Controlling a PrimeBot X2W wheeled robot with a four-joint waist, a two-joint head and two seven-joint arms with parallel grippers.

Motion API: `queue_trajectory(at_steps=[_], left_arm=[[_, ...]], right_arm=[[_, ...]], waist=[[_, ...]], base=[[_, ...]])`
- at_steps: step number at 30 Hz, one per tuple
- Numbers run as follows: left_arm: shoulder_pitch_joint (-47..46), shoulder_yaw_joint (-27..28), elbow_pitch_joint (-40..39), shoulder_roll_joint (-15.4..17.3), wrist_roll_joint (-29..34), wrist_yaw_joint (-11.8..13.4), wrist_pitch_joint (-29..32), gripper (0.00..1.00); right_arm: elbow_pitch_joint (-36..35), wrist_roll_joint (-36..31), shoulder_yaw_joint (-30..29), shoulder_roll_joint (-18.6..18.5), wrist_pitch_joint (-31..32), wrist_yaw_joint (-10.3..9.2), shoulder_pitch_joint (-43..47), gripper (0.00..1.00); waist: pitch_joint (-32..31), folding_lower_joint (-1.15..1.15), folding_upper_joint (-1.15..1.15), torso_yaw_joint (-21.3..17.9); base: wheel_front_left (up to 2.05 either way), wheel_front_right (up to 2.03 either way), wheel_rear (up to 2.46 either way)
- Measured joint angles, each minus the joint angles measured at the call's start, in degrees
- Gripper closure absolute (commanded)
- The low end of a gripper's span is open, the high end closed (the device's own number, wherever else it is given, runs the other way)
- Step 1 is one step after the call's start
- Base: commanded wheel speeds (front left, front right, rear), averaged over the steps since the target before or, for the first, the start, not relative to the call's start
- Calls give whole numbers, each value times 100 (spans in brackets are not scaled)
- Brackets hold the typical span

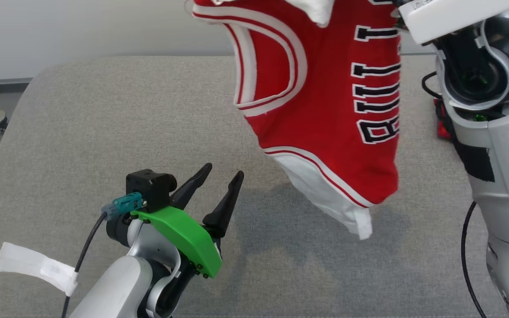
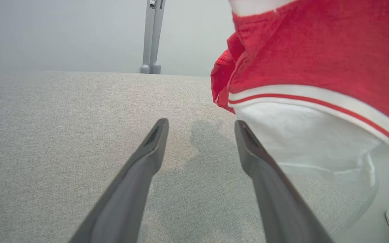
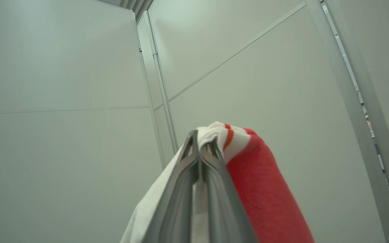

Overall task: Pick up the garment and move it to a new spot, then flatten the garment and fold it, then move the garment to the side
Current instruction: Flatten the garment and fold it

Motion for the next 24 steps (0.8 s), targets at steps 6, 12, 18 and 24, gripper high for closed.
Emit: queue_trajectory(at_steps=[6,12,18,24], left_arm=[[-1,-199,-135,-78,1,0,111,0],[-8,-303,-172,-230,0,-1,169,0],[-18,-448,-205,-441,-33,-16,177,0],[-21,-564,-154,-542,-62,-115,171,0]], right_arm=[[-5,-25,-127,-112,75,-302,-5,100],[657,-64,261,-48,350,-479,225,100],[1630,-434,508,-214,482,-608,742,100],[2217,-794,414,-280,237,-691,762,100]], waist=[[124,0,0,29],[258,0,0,246],[421,0,0,602],[623,0,0,1033]], base=[[0,0,0],[0,0,0],[0,0,0],[0,0,0]])
